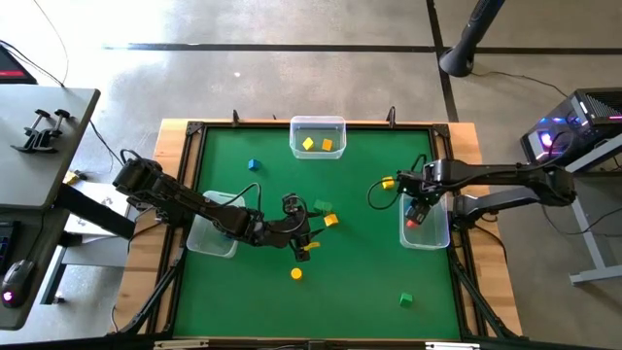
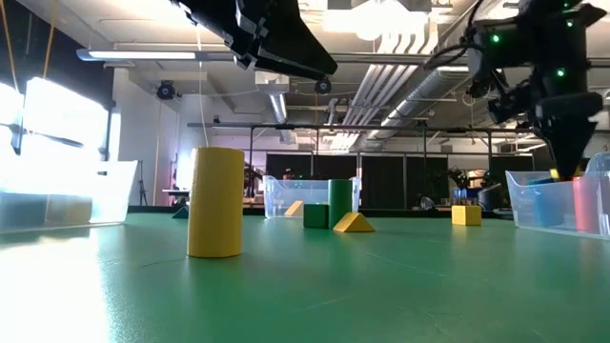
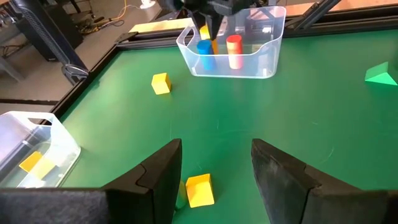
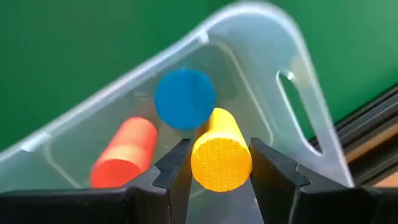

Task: Sort blocks by size
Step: Put the yellow cylindrical block into the right transparent bin, then put the blue triangle block into the top transparent bin

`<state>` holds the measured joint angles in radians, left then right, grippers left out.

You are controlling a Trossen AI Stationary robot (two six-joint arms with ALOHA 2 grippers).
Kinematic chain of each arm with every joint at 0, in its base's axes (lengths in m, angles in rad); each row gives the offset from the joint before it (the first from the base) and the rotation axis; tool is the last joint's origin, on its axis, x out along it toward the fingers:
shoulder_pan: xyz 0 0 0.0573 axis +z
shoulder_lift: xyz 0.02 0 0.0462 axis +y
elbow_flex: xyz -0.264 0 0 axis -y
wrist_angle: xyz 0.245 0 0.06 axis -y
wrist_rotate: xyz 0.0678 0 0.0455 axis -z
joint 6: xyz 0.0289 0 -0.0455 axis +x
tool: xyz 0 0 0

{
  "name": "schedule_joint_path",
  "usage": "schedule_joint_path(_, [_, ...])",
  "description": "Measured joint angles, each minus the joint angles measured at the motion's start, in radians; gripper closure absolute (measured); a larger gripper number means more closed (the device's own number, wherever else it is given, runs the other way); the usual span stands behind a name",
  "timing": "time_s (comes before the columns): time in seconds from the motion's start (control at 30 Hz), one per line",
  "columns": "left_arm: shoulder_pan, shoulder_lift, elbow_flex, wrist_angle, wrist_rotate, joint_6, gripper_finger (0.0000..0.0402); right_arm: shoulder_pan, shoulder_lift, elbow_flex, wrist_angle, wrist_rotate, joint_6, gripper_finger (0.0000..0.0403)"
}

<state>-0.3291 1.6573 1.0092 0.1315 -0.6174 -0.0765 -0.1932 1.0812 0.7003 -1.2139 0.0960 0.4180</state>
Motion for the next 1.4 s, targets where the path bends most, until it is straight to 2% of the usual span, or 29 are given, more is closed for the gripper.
schedule_joint_path(0.17, [0.000,0.000,0.000,0.000,0.000,0.000,0.0225,-0.001,0.000,-0.055,0.042,0.003,0.003,0.0266])
schedule_joint_path(0.7, [0.000,0.000,0.000,0.001,0.001,0.001,0.0225,-0.010,0.007,-0.048,0.032,-0.017,-0.008,0.0260])
schedule_joint_path(0.9, [0.002,0.000,0.000,0.002,0.001,0.001,0.0225,-0.010,0.007,0.013,-0.075,0.090,0.011,0.0220])
schedule_joint_path(1.1, [0.002,0.000,0.000,0.011,0.001,0.001,0.0225,-0.010,0.004,0.073,-0.147,0.102,0.002,0.0184])
schedule_joint_path(1.27, [0.001,0.000,0.000,0.025,0.000,0.001,0.0225,-0.008,0.001,0.164,-0.153,0.123,-0.013,0.0177])
schedule_joint_path(1.4, [0.002,0.000,0.000,0.028,0.000,0.000,0.0225,0.028,-0.010,0.265,-0.146,0.210,-0.023,0.0176])
